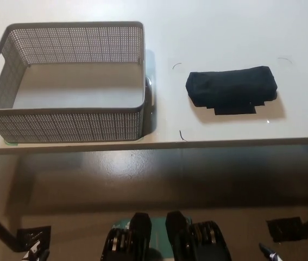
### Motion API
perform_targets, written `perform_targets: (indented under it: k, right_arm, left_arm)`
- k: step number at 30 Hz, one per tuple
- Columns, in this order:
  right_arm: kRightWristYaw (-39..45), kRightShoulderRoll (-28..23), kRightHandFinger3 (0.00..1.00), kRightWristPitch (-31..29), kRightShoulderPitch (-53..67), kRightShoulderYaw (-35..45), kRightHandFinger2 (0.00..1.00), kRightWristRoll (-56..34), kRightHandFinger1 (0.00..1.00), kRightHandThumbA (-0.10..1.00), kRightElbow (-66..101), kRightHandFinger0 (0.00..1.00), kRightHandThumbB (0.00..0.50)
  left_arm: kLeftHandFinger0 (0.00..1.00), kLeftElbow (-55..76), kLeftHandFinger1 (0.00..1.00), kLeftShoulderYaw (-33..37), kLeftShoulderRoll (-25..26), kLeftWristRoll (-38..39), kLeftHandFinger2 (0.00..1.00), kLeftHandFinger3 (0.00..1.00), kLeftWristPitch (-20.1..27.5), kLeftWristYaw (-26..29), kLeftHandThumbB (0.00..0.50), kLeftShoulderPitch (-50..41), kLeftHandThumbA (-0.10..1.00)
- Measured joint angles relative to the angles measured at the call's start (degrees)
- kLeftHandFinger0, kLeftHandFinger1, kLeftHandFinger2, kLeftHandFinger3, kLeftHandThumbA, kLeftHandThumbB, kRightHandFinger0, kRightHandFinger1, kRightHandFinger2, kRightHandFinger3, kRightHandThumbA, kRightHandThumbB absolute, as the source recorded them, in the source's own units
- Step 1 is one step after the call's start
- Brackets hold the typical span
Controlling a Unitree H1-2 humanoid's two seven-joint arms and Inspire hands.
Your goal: Use the right hand to pick up the pencil case on the right hand side and put it into a grey container on the left side
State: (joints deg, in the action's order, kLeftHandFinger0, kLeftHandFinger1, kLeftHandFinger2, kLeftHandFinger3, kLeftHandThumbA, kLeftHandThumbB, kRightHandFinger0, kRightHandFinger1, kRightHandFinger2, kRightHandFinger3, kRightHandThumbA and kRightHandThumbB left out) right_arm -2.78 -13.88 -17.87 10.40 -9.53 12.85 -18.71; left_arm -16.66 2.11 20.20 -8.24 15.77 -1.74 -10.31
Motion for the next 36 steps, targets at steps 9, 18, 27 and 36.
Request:
perform_targets:
  k: [9,18,27,36]
  right_arm:
    - [-2.51,0.16,1.0,-1.2,3.15,3.98,1.0,5.02,1.0,0.98,15.6,1.0,0.221]
    - [-2.91,0.89,1.0,-1.18,5.59,8.41,1.0,8.69,1.0,1.0,30.02,1.0,0.304]
    - [-2.31,-0.22,1.0,2.43,1.66,15.33,1.0,13.2,1.0,1.0,43.27,1.0,0.476]
    - [3.9,-7.73,1.0,11.33,-15.72,17.91,1.0,19.35,1.0,0.84,48.5,1.0,0.5]
  left_arm:
    - [1.0,-0.2,1.0,0.0,-0.02,-1.91,1.0,1.0,3.48,0.07,0.349,0.15,1.0]
    - [1.0,-0.2,1.0,-0.01,-0.03,-2.82,1.0,1.0,4.49,0.07,0.327,0.14,1.0]
    - [1.0,-0.04,1.0,-0.12,0.03,-3.63,1.0,1.0,5.58,0.06,0.344,-0.01,1.0]
    - [1.0,0.32,1.0,-0.02,0.31,-3.98,1.0,1.0,5.94,-0.14,0.31,-0.99,1.0]
